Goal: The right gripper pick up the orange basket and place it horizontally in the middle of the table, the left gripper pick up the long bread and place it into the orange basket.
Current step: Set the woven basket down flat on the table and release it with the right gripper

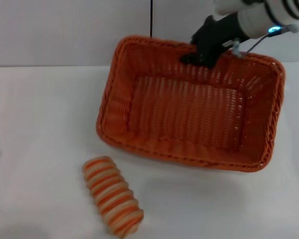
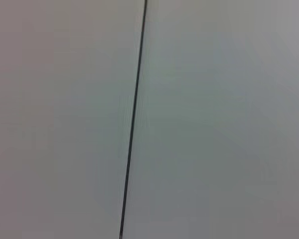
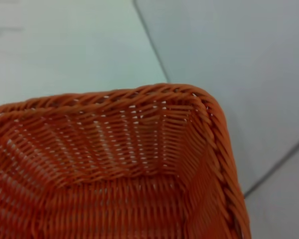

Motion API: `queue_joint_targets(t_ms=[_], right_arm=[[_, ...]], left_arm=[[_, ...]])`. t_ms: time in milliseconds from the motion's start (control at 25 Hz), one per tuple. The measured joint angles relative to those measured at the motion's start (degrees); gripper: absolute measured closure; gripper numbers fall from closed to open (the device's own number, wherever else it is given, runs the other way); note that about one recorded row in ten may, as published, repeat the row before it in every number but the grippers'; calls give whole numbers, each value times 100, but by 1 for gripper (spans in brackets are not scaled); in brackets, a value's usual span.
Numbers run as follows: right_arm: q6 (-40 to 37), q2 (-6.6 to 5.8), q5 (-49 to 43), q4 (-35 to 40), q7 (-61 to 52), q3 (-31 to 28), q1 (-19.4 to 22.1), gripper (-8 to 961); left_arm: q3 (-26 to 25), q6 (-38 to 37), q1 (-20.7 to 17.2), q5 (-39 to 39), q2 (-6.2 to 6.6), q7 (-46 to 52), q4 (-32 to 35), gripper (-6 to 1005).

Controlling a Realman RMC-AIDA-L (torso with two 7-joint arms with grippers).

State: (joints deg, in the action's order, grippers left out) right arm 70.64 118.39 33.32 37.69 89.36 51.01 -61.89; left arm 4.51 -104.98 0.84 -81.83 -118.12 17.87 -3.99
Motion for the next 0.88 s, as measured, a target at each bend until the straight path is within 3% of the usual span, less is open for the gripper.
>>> queue_joint_targets(t_ms=[880], right_arm=[[14, 80, 940, -249, 1992, 464, 56, 776]], left_arm=[[15, -101, 1, 0, 0, 171, 92, 188]])
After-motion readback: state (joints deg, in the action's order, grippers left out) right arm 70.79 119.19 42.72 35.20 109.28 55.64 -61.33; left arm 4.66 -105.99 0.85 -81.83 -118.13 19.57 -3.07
